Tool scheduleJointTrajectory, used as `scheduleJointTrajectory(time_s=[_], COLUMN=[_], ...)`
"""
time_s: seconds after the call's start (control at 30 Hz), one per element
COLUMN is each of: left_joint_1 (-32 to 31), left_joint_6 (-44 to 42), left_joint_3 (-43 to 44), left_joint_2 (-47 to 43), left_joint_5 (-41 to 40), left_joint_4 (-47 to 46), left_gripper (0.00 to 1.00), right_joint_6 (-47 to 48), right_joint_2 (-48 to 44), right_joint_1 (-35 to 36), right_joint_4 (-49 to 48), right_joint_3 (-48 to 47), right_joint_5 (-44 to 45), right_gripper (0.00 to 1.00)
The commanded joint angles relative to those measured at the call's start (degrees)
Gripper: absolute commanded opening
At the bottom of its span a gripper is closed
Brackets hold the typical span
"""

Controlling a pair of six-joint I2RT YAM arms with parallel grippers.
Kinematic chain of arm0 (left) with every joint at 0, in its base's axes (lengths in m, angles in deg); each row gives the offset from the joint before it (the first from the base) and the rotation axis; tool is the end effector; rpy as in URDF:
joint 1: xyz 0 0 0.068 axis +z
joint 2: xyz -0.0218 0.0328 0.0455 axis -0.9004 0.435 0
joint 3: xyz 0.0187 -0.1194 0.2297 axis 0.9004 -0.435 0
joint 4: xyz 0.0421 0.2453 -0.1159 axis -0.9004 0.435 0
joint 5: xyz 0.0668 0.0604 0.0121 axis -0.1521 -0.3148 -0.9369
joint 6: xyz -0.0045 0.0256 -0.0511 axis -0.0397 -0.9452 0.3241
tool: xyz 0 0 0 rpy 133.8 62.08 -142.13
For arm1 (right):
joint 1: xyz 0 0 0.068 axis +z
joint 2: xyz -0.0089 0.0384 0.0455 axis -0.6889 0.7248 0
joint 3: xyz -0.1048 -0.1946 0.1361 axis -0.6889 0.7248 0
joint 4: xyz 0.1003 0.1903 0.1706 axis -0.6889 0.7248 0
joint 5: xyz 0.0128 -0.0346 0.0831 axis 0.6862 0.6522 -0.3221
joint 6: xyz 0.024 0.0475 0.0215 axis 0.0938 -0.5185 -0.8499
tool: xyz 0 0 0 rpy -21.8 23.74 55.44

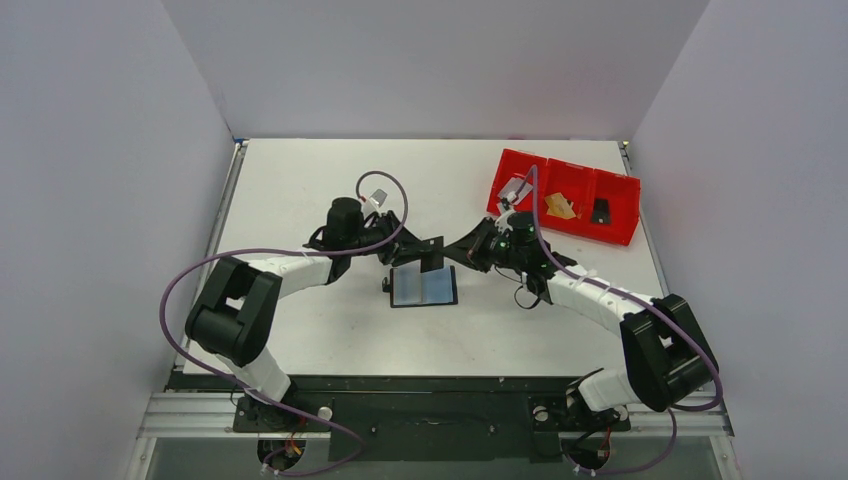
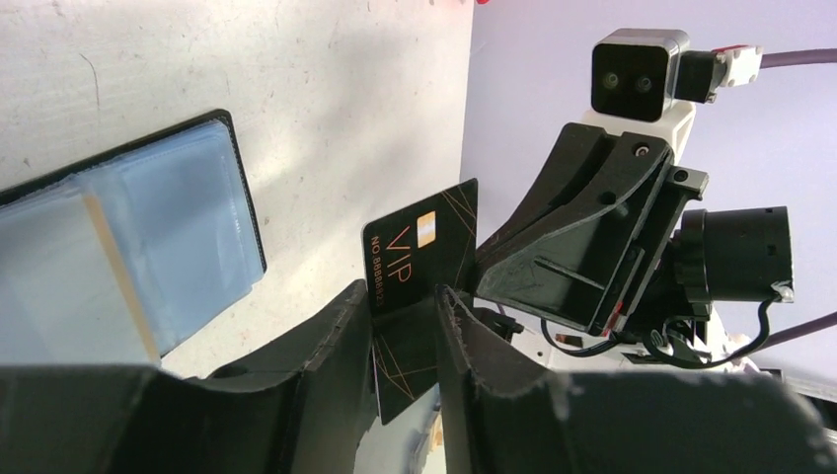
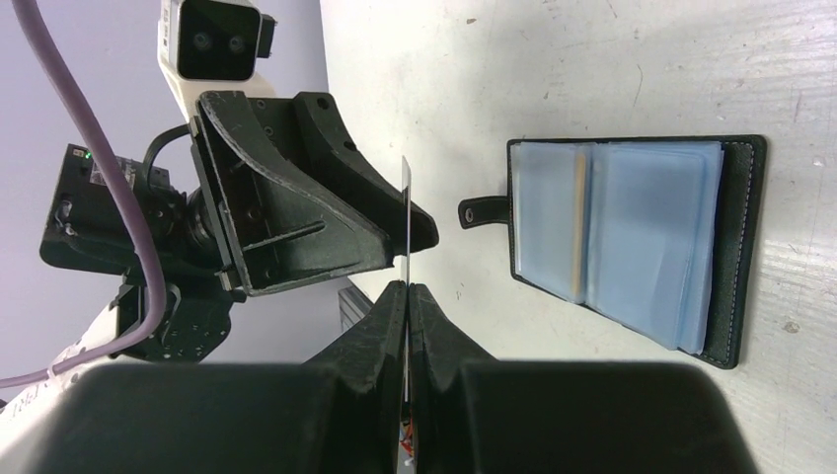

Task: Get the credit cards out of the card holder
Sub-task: Place the credit card in the storage box.

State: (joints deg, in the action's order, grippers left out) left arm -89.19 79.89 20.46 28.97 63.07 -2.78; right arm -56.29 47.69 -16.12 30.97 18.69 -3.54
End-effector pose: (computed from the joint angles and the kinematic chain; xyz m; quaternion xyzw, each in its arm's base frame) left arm 0.3129 -0.1751 0.1664 -0.1118 0.8087 -0.5626 0.1303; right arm 0.2706 0.1632 0.1939 0.1604 0.8159 0.5251 0.1813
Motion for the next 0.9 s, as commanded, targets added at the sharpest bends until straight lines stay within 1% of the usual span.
scheduleJointTrajectory(time_s=[0.0,0.03,0.1,0.13,0.17,0.2,0.23,0.27,0.3,0.37,0.4,0.5,0.53,0.6,0.67,0.77,0.87], left_joint_1=[-0.16,-0.16,-0.24,-0.32,-0.37,-0.41,-0.42,-0.49,-0.50,-0.49,-0.51,-0.52,-0.47,-0.51,-0.52,-0.52,-0.52], left_joint_6=[2.83,3.20,3.66,3.93,4.14,4.69,5.13,6.41,7.22,10.29,13.06,19.33,22.44,26.04,27.74,27.82,27.06], left_joint_3=[-0.76,-0.79,-0.93,-0.91,-0.90,-0.90,-0.99,-1.27,-1.48,-2.66,-3.10,-4.98,-5.27,-5.74,-5.66,-5.31,-5.41], left_joint_2=[0.26,0.31,0.23,0.17,0.10,-0.10,-0.17,-0.26,-0.29,-0.13,0.21,1.53,2.54,3.92,4.84,5.24,5.17], left_joint_5=[2.12,2.20,2.28,2.26,2.29,2.31,2.22,2.18,2.21,2.07,2.01,1.54,1.35,0.95,0.63,0.49,0.25], left_joint_4=[-6.79,-7.23,-7.65,-7.76,-8.00,-8.37,-8.79,-10.15,-11.12,-15.01,-18.78,-27.93,-32.25,-37.77,-39.98,-40.07,-39.35], left_gripper=[0.22,0.12,0.00,0.00,0.00,0.00,0.00,0.00,0.00,0.00,0.00,0.00,0.00,0.00,0.00,0.00,0.00], right_joint_6=[-0.31,-0.24,-0.07,-0.06,-0.07,-0.06,-0.20,-0.34,-0.73,-1.39,-2.01,-3.62,-4.08,-4.54,-4.82,-5.03,-5.28], right_joint_2=[-1.52,-1.58,-1.67,-1.70,-1.71,-1.87,-2.01,-2.23,-2.37,-2.70,-2.80,-2.62,-2.54,-2.43,-2.61,-3.03,-3.58], right_joint_1=[0.26,0.26,0.24,0.22,0.24,0.24,0.21,0.19,0.18,0.20,0.32,0.58,0.72,0.94,0.93,0.93,0.89], right_joint_4=[-3.34,-3.35,-3.42,-3.50,-3.56,-4.00,-4.34,-5.34,-5.84,-7.61,-8.81,-11.80,-12.72,-13.42,-13.97,-14.01,-14.09], right_joint_3=[-1.44,-1.34,-1.23,-1.23,-1.11,-0.99,-0.72,-0.53,-0.06,0.53,0.93,1.84,2.05,2.42,2.75,2.86,3.05], right_joint_5=[-0.82,-0.87,-0.91,-0.91,-0.98,-0.99,-0.93,-0.92,-0.92,-1.03,-1.25,-1.83,-2.00,-2.05,-2.10,-2.14,-2.08], right_gripper=[0.00,0.00,0.00,0.00,0.04,0.10,0.22,0.28,0.38,0.47,0.49,0.50,0.49,0.47,0.44,0.40,0.33])
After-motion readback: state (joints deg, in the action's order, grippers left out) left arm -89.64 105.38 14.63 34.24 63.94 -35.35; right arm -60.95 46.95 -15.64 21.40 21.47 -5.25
